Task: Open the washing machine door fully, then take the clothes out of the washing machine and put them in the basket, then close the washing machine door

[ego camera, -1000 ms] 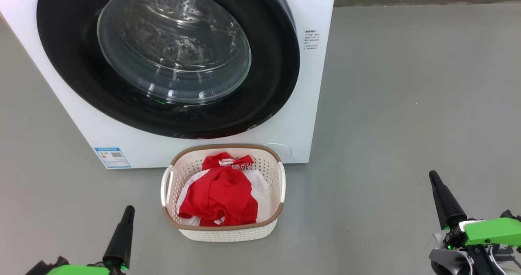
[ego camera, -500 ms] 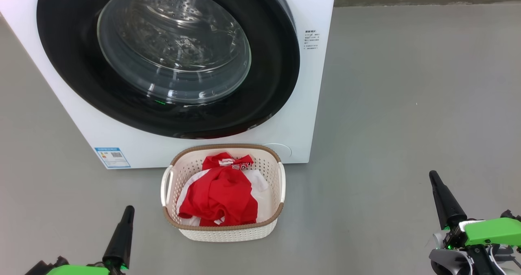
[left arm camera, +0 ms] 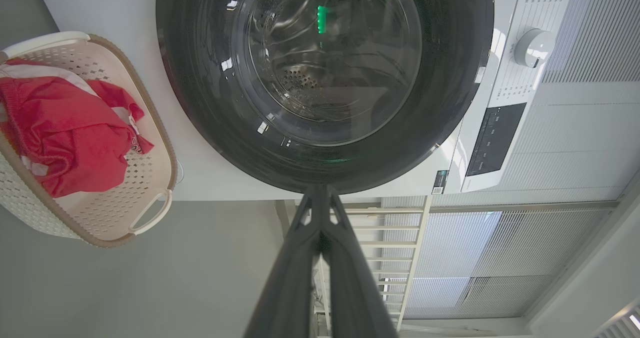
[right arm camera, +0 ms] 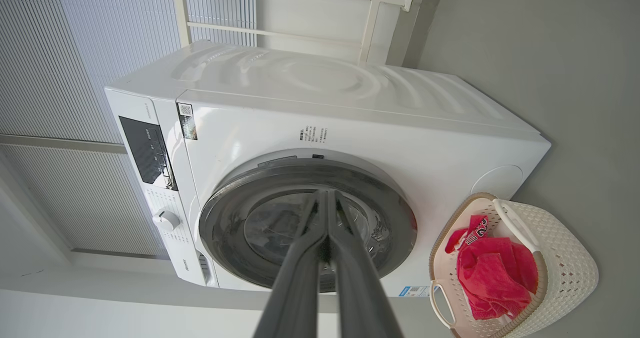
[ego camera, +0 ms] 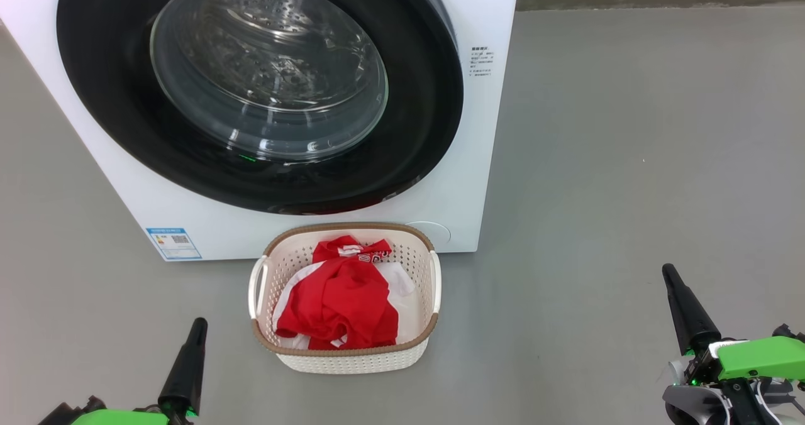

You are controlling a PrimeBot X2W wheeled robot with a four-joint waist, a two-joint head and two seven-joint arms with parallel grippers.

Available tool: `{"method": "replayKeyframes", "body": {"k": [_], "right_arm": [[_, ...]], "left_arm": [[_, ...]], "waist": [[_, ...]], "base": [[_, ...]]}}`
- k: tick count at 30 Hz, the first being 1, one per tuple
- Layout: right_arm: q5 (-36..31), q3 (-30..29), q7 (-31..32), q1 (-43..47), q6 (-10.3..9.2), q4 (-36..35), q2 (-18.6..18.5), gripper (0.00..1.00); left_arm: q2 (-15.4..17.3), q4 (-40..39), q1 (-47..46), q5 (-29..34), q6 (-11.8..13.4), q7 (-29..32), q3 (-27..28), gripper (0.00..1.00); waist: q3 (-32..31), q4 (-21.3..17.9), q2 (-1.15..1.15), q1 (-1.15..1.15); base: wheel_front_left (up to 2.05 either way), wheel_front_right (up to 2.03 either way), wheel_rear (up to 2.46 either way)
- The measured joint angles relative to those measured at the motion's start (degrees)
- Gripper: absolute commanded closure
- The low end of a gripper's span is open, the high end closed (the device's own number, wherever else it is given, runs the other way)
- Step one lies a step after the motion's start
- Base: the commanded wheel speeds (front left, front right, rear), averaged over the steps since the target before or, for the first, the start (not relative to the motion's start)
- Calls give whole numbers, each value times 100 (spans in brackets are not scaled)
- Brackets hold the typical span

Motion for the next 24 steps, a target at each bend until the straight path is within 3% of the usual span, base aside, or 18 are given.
{"method": "replayKeyframes", "body": {"k": [24], "right_arm": [[-41,-9,15,0,0,1,8,100]], "left_arm": [[-5,0,0,42,0,19,15,100]], "waist": [[0,0,0,0]], "base": [[0,0,0]]}}
